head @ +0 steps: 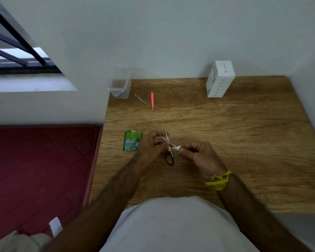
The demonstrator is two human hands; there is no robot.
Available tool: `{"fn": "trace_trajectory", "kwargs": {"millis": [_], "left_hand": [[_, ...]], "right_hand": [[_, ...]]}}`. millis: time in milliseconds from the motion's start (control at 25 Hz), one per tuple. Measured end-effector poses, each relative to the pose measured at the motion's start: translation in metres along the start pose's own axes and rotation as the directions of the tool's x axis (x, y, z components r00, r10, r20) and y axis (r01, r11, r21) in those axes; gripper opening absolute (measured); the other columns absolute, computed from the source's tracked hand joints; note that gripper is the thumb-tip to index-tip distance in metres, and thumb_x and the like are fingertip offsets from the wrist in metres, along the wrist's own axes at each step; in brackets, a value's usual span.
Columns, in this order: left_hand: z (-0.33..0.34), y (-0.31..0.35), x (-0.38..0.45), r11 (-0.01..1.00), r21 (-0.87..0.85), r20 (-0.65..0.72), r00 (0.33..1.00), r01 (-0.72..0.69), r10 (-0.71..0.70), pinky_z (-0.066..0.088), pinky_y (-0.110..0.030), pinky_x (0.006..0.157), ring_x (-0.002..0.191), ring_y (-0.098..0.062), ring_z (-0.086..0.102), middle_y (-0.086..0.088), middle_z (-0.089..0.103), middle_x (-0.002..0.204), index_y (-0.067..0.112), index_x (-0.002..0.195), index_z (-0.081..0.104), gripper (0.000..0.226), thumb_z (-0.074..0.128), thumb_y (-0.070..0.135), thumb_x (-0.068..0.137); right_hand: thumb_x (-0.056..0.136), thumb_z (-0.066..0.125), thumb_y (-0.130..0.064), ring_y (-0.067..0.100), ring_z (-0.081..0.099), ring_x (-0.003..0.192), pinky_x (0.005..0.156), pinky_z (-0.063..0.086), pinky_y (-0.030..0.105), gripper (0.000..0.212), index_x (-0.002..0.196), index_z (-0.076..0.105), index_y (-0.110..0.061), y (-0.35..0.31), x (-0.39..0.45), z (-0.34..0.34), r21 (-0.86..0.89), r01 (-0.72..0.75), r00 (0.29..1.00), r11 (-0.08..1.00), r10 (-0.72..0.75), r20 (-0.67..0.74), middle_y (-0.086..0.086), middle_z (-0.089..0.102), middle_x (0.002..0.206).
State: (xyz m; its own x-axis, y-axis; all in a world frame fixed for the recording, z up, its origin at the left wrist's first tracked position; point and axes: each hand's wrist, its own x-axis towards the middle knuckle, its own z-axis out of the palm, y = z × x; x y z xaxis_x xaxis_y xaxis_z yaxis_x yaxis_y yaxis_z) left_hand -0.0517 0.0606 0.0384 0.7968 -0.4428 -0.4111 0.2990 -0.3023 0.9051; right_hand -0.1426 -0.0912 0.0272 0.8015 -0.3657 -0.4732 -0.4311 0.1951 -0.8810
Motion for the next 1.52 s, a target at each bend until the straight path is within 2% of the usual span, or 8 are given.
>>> {"fn": "trace_trajectory", "kwargs": {"millis": [160,320,440,600,960,1080,1320,1520], "left_hand": [[0.009,-0.017,-0.011,0.992,0.127,-0.155,0.988,0.027,-0.007,0.061,-0.032,0.080,0.088,-0.011,0.073,-0.005,0.077,0.098,0.012,0.113,0.067,0.022,0.070,0.017,0.092],[0.011,-0.026,-0.012,0.964,0.266,-0.111,0.994,0.020,0.010,0.060,-0.031,0.082,0.086,-0.009,0.073,0.000,0.077,0.091,0.014,0.103,0.075,0.017,0.076,0.012,0.087],[0.012,-0.028,-0.008,0.980,0.190,-0.146,0.989,0.057,-0.029,0.062,-0.038,0.080,0.080,-0.017,0.075,-0.006,0.077,0.084,0.009,0.099,0.076,0.015,0.075,0.004,0.085],[0.019,-0.027,-0.009,0.992,0.089,-0.151,0.986,0.089,-0.075,0.063,-0.031,0.069,0.076,-0.021,0.076,-0.013,0.077,0.084,0.002,0.107,0.072,0.020,0.071,-0.001,0.087],[0.022,-0.032,0.002,0.993,0.115,-0.182,0.983,-0.014,0.035,0.062,-0.033,0.070,0.072,-0.019,0.074,-0.007,0.076,0.079,0.004,0.106,0.075,0.018,0.070,0.002,0.089],[0.019,-0.038,0.004,0.992,0.118,-0.180,0.984,0.033,-0.011,0.063,-0.036,0.070,0.081,-0.018,0.074,-0.006,0.076,0.093,0.009,0.110,0.073,0.018,0.065,0.008,0.094],[0.009,-0.042,-0.002,0.994,0.036,-0.102,0.990,0.100,-0.096,0.062,-0.029,0.071,0.085,-0.016,0.075,-0.008,0.074,0.101,0.006,0.116,0.069,0.027,0.070,0.006,0.090],[0.006,-0.038,0.000,0.992,0.069,-0.105,0.990,0.102,-0.094,0.063,-0.030,0.067,0.077,-0.018,0.076,-0.010,0.076,0.092,0.006,0.107,0.071,0.023,0.076,0.009,0.085]], "right_hand": [[0.083,0.074,-0.002,0.018,0.070,0.087,0.082,0.057,0.029,0.013,0.090,0.077,-0.013,0.011,-0.001,0.002,0.016,0.001,0.990,1.000,0.002,-0.140,0.008,0.077,0.090],[0.085,0.073,-0.003,0.011,0.071,0.083,0.074,0.055,0.020,0.016,0.086,0.076,-0.019,0.017,-0.004,0.000,0.007,0.013,0.986,1.000,-0.011,-0.167,0.003,0.077,0.086],[0.088,0.070,-0.004,-0.001,0.069,0.080,0.070,0.051,0.009,0.014,0.092,0.077,-0.016,0.021,-0.007,0.005,-0.137,0.109,0.976,0.984,-0.132,-0.171,-0.006,0.075,0.085],[0.091,0.065,-0.002,-0.003,0.068,0.083,0.073,0.050,0.009,0.020,0.091,0.073,-0.020,0.026,-0.007,0.015,-0.247,0.208,0.945,0.946,-0.259,-0.198,-0.009,0.073,0.087],[0.096,0.060,-0.010,-0.002,0.068,0.086,0.077,0.052,0.017,0.013,0.094,0.067,-0.020,0.032,-0.001,0.015,-0.231,0.162,0.971,0.959,-0.196,-0.134,-0.010,0.073,0.090],[0.096,0.060,-0.010,0.002,0.068,0.089,0.079,0.052,0.019,0.012,0.098,0.070,-0.016,0.033,0.007,0.010,-0.202,0.141,0.983,0.969,-0.161,-0.085,-0.005,0.074,0.094],[0.092,0.066,-0.005,0.016,0.070,0.087,0.080,0.055,0.029,0.015,0.090,0.072,-0.018,0.037,0.019,-0.001,0.022,0.067,0.969,0.997,-0.060,-0.241,0.004,0.075,0.090],[0.090,0.067,-0.007,0.010,0.069,0.085,0.077,0.055,0.025,0.013,0.090,0.074,-0.018,0.033,0.027,0.015,-0.138,0.088,0.951,0.987,-0.125,-0.283,-0.004,0.074,0.088]]}}
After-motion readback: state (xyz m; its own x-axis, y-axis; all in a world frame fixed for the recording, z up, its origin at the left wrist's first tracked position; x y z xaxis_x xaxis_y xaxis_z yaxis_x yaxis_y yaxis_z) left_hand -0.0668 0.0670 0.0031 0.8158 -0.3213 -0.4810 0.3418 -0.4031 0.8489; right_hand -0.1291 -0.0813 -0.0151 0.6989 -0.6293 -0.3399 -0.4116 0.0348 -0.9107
